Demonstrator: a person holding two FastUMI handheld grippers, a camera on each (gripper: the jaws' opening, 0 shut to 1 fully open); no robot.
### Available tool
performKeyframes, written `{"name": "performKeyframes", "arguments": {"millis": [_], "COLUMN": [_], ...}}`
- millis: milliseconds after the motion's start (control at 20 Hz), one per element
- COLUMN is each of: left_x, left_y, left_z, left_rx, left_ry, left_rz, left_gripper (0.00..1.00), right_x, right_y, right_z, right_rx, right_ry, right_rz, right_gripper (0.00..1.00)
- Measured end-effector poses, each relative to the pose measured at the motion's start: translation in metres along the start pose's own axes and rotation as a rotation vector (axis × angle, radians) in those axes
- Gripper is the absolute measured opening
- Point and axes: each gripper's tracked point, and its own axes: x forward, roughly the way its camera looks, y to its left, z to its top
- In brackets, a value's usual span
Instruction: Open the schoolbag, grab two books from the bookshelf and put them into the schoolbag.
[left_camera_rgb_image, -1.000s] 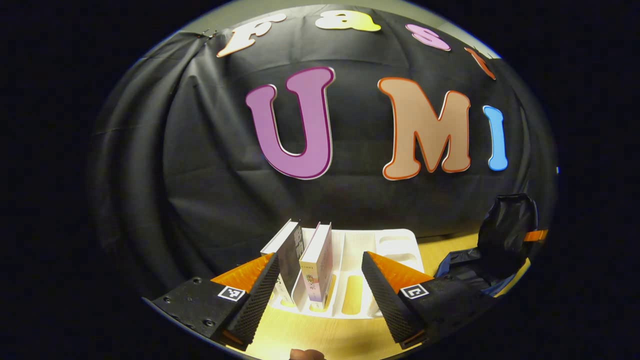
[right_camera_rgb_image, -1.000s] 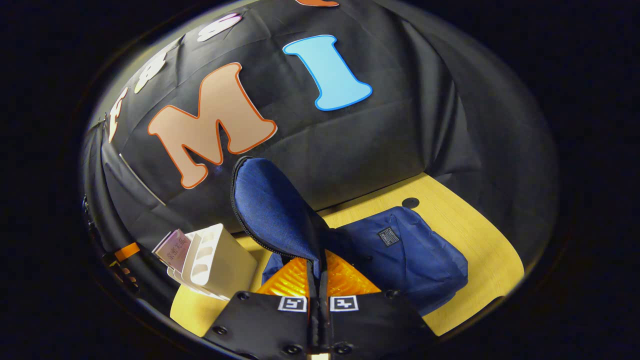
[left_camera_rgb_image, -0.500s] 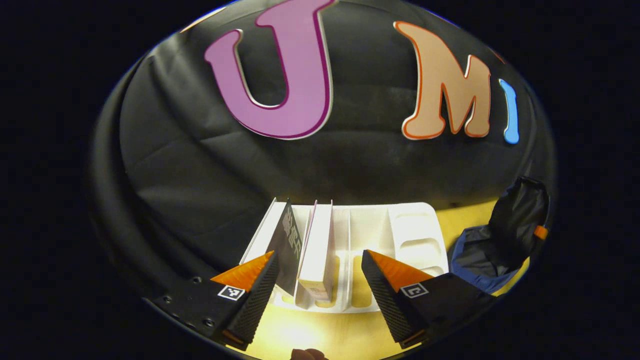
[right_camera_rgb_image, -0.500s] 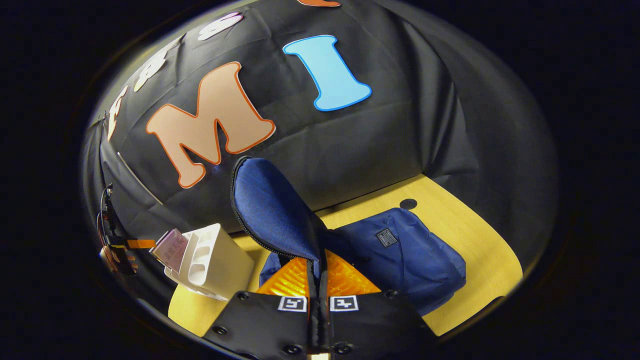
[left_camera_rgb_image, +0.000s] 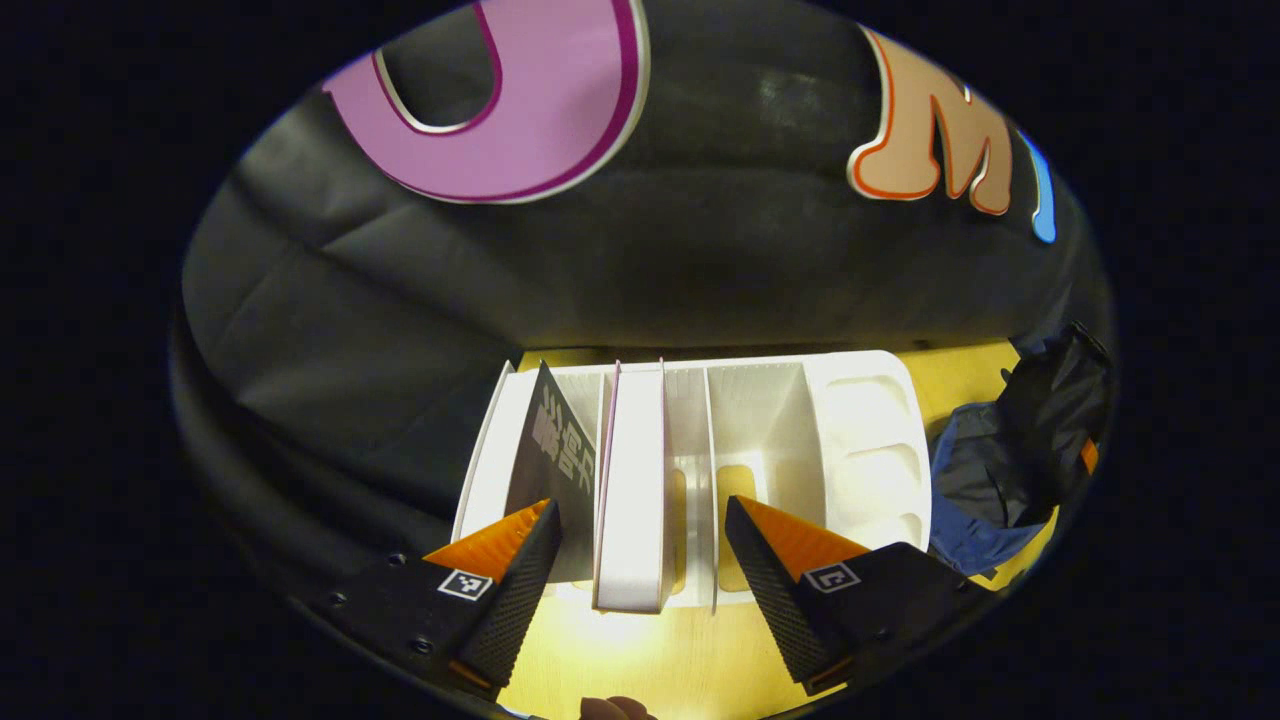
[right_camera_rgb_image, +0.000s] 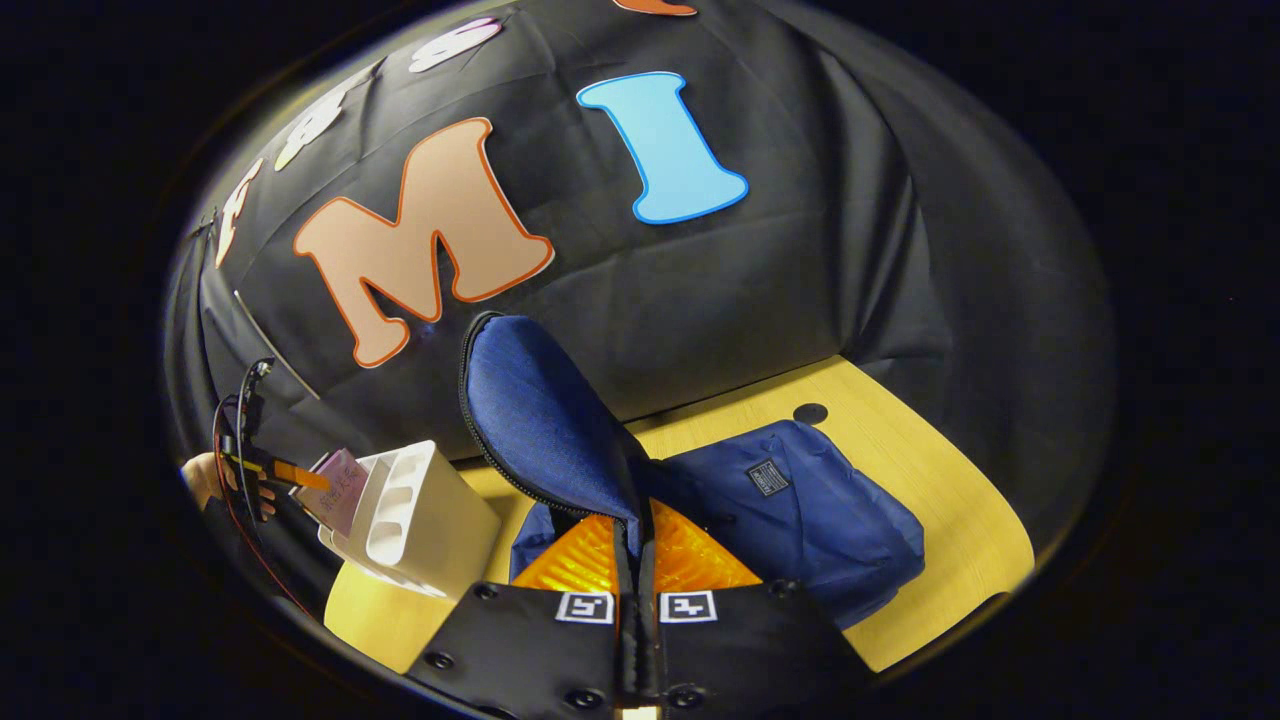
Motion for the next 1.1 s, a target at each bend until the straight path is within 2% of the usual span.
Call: {"name": "performKeyframes", "arguments": {"millis": [250, 600, 700, 800, 850, 950, 1100], "left_x": [0.012, 0.026, 0.024, 0.032, 0.023, 0.019, 0.013], "left_y": [0.0, -0.004, -0.005, -0.008, -0.013, -0.022, -0.026], "left_z": [-0.001, -0.017, -0.022, -0.025, -0.025, -0.025, -0.021], "left_rx": [0.099, 0.156, 0.173, 0.162, 0.158, 0.158, 0.168], "left_ry": [0.094, 0.241, 0.291, 0.305, 0.317, 0.324, 0.317], "left_rz": [-0.021, -0.058, -0.052, -0.06, -0.081, -0.103, -0.109], "left_gripper": [0.93, 0.83, 0.75, 0.51, 0.43, 0.38, 0.29], "right_x": [-0.001, -0.002, -0.001, 0.001, 0.001, 0.001, 0.0], "right_y": [-0.002, -0.005, -0.006, -0.005, -0.005, -0.004, -0.004], "right_z": [0.001, 0.002, 0.001, 0.001, 0.001, 0.002, 0.002], "right_rx": [0.009, 0.016, 0.022, 0.024, 0.021, 0.014, 0.016], "right_ry": [0.002, 0.003, 0.004, 0.004, 0.006, 0.009, 0.01], "right_rz": [-0.013, -0.017, -0.018, -0.017, -0.017, -0.016, -0.017], "right_gripper": [0.03, 0.03, 0.05, 0.03, 0.03, 0.05, 0.03]}}
